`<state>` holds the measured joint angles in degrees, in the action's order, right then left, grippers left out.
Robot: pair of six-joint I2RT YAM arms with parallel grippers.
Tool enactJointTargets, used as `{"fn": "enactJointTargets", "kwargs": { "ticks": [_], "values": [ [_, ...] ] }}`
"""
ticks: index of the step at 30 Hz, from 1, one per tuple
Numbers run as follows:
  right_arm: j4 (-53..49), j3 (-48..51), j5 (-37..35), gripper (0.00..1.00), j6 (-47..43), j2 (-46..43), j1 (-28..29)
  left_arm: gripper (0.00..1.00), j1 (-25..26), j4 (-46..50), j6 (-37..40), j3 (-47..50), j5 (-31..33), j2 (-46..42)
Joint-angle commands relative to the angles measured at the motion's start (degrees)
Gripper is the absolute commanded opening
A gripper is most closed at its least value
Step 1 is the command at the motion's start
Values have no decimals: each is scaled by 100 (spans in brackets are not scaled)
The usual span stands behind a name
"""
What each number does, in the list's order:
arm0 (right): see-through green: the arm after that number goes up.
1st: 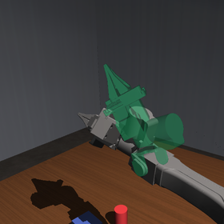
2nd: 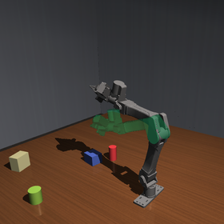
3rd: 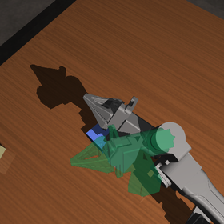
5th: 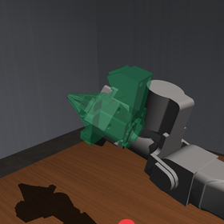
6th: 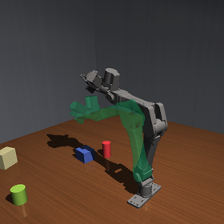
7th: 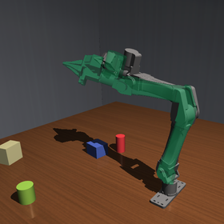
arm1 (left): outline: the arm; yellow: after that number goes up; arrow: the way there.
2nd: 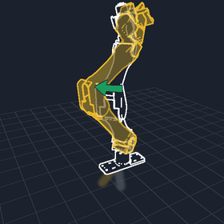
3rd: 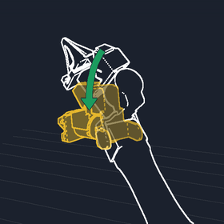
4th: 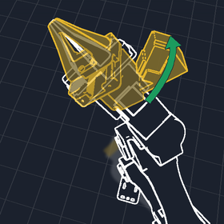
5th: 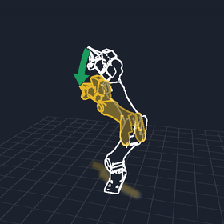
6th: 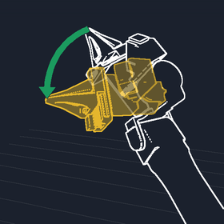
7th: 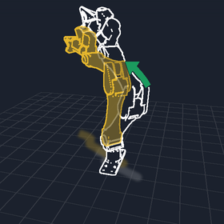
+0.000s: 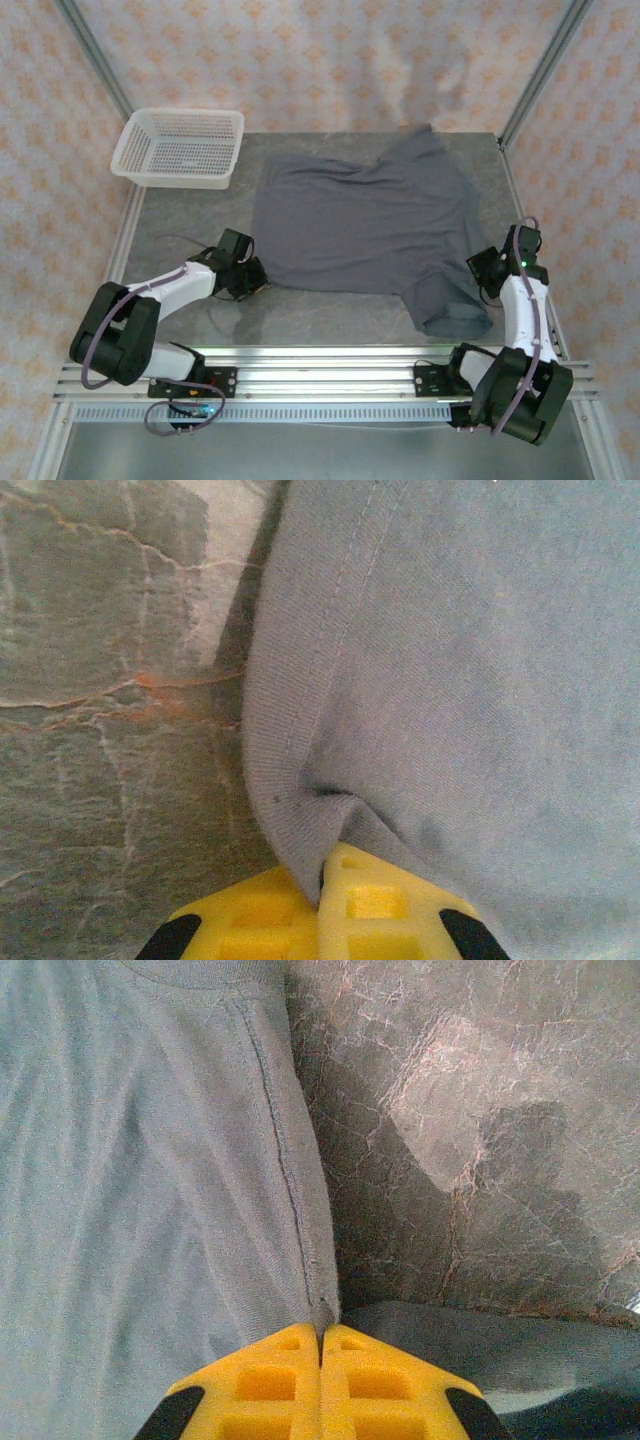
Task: Fold the inside-out t-shirt
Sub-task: Fold the T-shirt at the center of the table.
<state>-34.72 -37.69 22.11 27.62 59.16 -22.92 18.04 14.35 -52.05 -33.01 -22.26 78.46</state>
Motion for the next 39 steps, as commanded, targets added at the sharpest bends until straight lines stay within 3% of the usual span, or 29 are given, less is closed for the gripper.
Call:
{"fn": "enactJointTargets", "kwargs": {
  "ticks": [1, 5, 10, 14, 21, 30, 39],
  "values": [
    [-275, 67, -252, 0, 79, -244, 11, 0, -31, 454, 122, -150, 333, -551],
    [-422, 525, -699, 0, 647, -942, 11, 0, -159, 1214, 270, 15, 1061, -1269],
    [-441, 1095, -944, 0, 993, -1770, 14, 0, -265, 1384, 35, 382, 880, -1481],
    [-524, 949, -971, 0, 896, -1720, 7, 0, -268, 1197, 107, 468, 653, -1838],
    [-334, 216, -682, 0, 842, -1124, 9, 0, -336, 1784, 737, -392, 1425, -2117],
    [537, -618, -372, 0, 887, 346, 13, 0, -560, 1168, 986, -1412, 1220, -700],
    [1019, -1524, 52, 0, 918, 1926, 81, 0, -1145, 713, 973, -2067, 1223, 342]
  ]
}}
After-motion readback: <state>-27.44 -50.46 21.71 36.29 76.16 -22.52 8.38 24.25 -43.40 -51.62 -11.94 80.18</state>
